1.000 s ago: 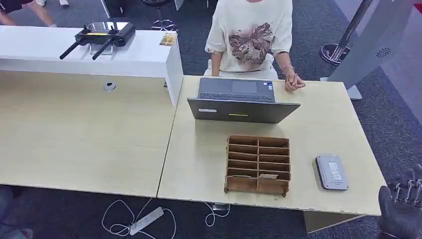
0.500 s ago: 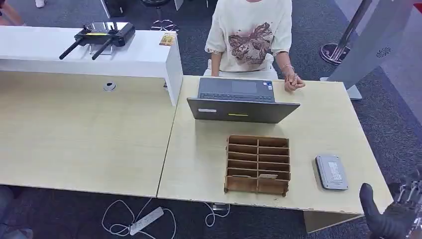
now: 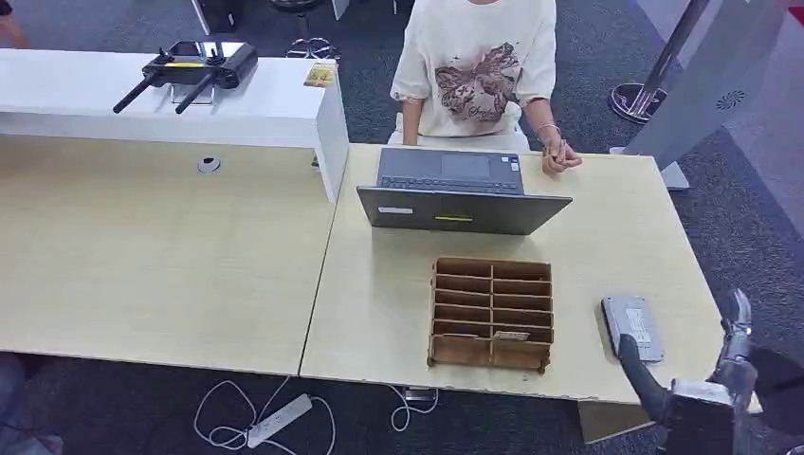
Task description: Pass the card to the sensor for recognition and then transmit it.
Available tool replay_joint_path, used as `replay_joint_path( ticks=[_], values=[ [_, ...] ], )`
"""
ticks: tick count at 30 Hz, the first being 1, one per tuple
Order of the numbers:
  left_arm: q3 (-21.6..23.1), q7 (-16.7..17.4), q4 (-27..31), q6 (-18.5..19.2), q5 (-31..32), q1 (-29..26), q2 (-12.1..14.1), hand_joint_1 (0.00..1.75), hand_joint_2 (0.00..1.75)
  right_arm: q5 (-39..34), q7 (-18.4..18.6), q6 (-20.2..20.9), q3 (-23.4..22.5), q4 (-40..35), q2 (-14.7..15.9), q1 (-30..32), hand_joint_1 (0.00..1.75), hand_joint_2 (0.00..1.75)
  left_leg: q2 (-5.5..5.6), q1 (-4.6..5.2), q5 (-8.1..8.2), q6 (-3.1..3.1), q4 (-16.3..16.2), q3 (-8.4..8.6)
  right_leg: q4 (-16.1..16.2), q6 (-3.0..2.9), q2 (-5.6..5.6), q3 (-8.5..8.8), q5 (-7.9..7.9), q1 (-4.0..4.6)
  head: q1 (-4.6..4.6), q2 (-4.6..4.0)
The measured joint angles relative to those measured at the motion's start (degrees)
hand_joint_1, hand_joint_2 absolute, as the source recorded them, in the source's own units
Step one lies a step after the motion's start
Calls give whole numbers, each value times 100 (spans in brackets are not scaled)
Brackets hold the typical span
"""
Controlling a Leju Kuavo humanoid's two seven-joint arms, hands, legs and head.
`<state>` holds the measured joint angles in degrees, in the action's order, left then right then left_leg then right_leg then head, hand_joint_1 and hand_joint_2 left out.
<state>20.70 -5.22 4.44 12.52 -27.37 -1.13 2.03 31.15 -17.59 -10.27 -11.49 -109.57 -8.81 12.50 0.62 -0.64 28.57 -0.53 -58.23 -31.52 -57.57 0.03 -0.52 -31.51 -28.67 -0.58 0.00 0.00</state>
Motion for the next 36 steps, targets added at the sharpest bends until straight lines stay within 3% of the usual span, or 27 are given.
replay_joint_path(
  ticks=[5, 11, 19, 25, 31, 36],
  values=[
    [37, 0, -4, 2, -50, 5, 0, 0, 0, 263, 115, -24, 118, 22, 9, -7, 0, 175, 0, 0, 0, 0, 0, 0, 0, 0, 0, 0, 0, 1, 0, 0],
    [196, -15, -55, 0, -249, 38, -18, 0, 0, 791, 251, -339, 157, 74, 35, -17, 0, 175, 0, 0, 0, 0, 0, -1, 0, 0, 0, 0, 0, 0, 0, 0],
    [428, -66, -131, 11, -483, 55, -28, 0, 0, 65, 181, -76, 173, 142, 111, -16, 0, 175, 0, 0, 0, 0, 0, 0, 0, 0, 1, 0, 0, 0, 0, 0],
    [568, -83, -184, 44, -595, 57, -28, 0, 0, -49, 185, 61, 216, 210, 177, -37, 0, 175, 0, 0, 0, 0, 0, 0, 0, 0, 1, 0, 0, 1, 0, 0],
    [680, -103, -197, 59, -715, 59, -28, 0, 0, 443, 306, 85, 282, 247, 262, -42, 0, 175, 0, 0, 0, 0, 0, -1, 0, 0, 0, 0, 0, 0, 0, 0],
    [756, -103, -197, 68, -826, 59, -28, 0, 0, 1338, 589, 92, 461, 254, 317, -40, 0, 175, 0, 0, 0, 0, 0, 0, 0, 0, 1, 0, 0, 0, 0, 0]
  ],
)
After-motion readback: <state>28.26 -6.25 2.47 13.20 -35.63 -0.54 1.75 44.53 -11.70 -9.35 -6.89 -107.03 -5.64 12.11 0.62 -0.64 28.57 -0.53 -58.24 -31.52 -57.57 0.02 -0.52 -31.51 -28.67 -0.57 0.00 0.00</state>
